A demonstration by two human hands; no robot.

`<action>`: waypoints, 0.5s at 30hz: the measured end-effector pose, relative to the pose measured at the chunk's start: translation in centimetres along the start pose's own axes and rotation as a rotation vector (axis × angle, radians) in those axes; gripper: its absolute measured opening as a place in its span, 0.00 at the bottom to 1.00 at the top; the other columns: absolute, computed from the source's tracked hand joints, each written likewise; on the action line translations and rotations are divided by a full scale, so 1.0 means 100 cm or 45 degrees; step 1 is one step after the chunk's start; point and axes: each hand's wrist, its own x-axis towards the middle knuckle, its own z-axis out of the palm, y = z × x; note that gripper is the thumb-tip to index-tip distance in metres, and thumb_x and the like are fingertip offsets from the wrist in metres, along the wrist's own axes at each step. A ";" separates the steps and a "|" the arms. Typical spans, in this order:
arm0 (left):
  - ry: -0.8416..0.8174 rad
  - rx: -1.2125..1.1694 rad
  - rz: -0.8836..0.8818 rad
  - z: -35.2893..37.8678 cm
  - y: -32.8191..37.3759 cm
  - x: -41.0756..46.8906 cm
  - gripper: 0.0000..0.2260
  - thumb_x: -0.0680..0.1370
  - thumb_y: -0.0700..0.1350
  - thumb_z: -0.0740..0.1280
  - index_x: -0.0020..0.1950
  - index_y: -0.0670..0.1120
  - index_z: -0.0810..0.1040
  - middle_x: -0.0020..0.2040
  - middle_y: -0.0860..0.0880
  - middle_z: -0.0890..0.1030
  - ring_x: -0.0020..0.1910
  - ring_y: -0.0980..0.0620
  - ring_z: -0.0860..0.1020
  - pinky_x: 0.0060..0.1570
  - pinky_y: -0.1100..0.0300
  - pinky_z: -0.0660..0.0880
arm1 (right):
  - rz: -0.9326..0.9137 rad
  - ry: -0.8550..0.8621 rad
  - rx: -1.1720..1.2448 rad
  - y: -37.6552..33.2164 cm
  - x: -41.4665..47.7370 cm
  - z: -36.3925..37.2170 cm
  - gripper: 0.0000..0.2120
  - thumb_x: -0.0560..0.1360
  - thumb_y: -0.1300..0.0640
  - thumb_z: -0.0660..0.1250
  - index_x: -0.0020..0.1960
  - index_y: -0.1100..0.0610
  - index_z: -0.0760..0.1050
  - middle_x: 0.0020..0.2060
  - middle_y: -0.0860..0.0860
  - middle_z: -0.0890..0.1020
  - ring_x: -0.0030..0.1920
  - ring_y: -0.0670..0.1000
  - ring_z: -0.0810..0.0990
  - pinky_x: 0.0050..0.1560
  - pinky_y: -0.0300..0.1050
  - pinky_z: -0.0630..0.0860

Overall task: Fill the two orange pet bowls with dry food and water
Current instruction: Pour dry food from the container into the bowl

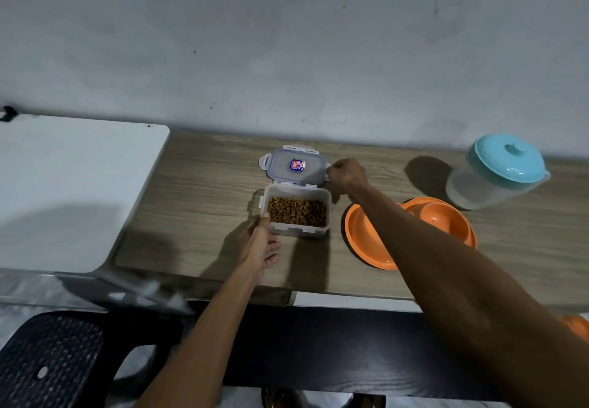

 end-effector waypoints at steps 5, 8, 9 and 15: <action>0.000 0.011 0.016 0.001 0.005 -0.011 0.22 0.80 0.58 0.60 0.64 0.44 0.74 0.53 0.44 0.79 0.47 0.49 0.79 0.53 0.49 0.76 | 0.090 -0.151 0.019 0.016 -0.042 0.001 0.24 0.72 0.45 0.69 0.53 0.67 0.78 0.47 0.60 0.83 0.43 0.59 0.83 0.41 0.53 0.83; -0.023 0.028 0.020 0.002 0.007 -0.015 0.18 0.81 0.58 0.59 0.61 0.46 0.74 0.58 0.41 0.78 0.52 0.47 0.78 0.56 0.48 0.76 | 0.192 -0.276 0.083 0.020 -0.063 0.006 0.19 0.74 0.53 0.70 0.53 0.69 0.76 0.46 0.62 0.82 0.39 0.62 0.84 0.35 0.54 0.83; -0.030 0.032 0.020 0.002 0.007 -0.016 0.18 0.81 0.58 0.59 0.61 0.46 0.73 0.59 0.41 0.78 0.54 0.46 0.78 0.57 0.48 0.75 | 0.208 -0.282 0.079 0.022 -0.065 0.009 0.17 0.74 0.55 0.68 0.52 0.70 0.76 0.45 0.64 0.83 0.38 0.63 0.85 0.38 0.58 0.84; -0.040 0.057 0.012 0.003 0.005 -0.013 0.23 0.81 0.58 0.58 0.69 0.43 0.71 0.62 0.40 0.76 0.60 0.44 0.76 0.61 0.47 0.74 | 0.276 -0.304 0.314 0.020 -0.077 0.008 0.16 0.77 0.56 0.65 0.58 0.68 0.72 0.56 0.63 0.77 0.52 0.66 0.80 0.41 0.61 0.83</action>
